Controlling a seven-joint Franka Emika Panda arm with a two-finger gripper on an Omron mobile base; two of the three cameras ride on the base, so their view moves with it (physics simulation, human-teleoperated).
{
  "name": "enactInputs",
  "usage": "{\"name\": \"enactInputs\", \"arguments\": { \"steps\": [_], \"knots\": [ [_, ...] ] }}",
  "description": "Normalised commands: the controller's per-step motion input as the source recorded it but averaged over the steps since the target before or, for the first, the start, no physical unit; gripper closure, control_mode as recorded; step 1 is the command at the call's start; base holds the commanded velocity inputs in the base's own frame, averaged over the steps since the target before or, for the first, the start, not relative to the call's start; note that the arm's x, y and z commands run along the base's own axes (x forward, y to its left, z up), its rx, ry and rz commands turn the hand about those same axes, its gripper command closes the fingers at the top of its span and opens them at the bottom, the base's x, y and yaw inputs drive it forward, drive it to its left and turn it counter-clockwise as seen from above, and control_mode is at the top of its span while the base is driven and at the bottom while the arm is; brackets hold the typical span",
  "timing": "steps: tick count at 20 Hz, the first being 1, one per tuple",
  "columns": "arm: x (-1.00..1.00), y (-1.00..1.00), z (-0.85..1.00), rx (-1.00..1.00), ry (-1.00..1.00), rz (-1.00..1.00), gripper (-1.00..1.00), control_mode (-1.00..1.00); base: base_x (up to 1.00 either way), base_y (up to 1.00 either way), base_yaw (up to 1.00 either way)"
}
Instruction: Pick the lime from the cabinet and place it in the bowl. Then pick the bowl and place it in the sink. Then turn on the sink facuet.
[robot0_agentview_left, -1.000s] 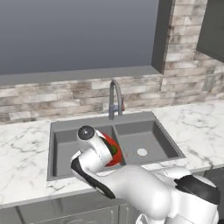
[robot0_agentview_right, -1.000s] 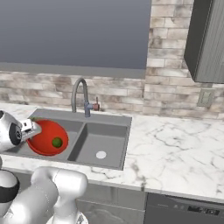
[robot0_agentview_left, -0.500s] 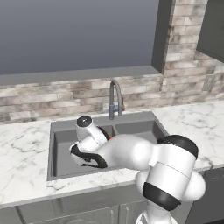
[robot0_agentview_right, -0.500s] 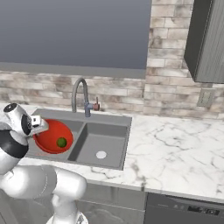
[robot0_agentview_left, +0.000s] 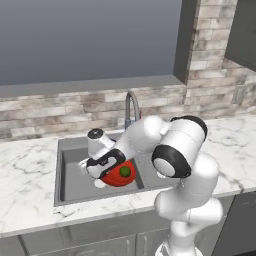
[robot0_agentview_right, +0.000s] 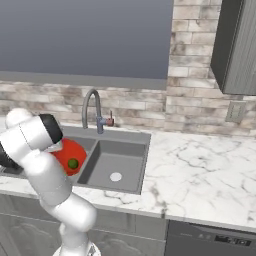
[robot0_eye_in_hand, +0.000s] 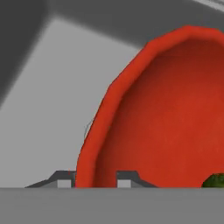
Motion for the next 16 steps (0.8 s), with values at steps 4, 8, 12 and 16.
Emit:
{"name": "enactInputs", "arguments": {
  "steps": [4, 8, 12, 16],
  "knots": [
    [0.63, 0.11, -0.62, 0.00, 0.03, -0.05, 1.00, -1.00, 0.00, 0.00, 0.00],
    [0.50, 0.05, -0.51, 0.00, 0.01, -0.05, 1.00, -1.00, 0.00, 0.00, 0.00],
    [0.14, 0.00, -0.23, 0.00, 0.00, -0.04, 1.00, -1.00, 0.00, 0.00, 0.00],
    [0.00, 0.00, 0.15, 0.00, 0.00, -0.08, 1.00, -1.00, 0.00, 0.00, 0.00]
  ]
}}
